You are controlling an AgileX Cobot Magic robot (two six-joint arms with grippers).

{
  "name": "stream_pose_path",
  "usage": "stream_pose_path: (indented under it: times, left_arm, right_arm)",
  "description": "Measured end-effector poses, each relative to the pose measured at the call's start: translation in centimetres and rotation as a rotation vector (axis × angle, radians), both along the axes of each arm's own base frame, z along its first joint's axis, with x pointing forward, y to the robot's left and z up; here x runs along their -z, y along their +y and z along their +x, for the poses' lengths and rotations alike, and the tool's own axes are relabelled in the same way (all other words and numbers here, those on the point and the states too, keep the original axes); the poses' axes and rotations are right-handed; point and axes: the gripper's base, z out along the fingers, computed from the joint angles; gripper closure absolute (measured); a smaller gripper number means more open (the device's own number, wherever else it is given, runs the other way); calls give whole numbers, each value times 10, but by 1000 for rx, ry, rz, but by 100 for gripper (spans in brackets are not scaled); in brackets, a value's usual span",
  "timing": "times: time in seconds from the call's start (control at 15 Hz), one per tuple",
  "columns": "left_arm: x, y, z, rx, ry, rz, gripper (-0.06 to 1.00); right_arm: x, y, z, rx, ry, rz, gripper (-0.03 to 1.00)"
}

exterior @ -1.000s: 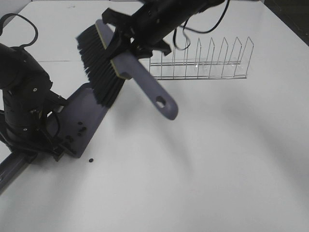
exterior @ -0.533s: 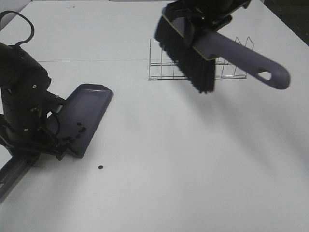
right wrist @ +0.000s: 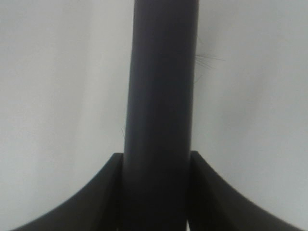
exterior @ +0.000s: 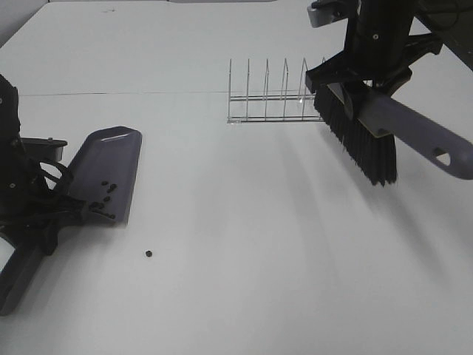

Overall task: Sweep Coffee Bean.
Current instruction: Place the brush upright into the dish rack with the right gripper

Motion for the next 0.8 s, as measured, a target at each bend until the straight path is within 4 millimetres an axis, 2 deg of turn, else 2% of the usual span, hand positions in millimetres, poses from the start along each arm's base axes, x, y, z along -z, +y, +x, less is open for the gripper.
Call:
stream_pose_path:
  times: [0.33, 0.4, 0.6, 0.8]
  left_arm:
    - [0, 0, 1, 23, -5, -6, 61]
    - [0, 0, 1, 22, -6, -9, 61]
    - [0, 0, 1, 15, -7, -13, 61]
    - [0, -3, 3, -17, -30, -42, 61]
  right_arm:
    - [36, -5, 10, 119, 26, 8, 60]
    - [50, -21, 20, 185, 33, 44, 60]
    - [63, -59, 35, 274, 18, 56, 60]
    - [63, -74, 52, 261, -31, 63, 60]
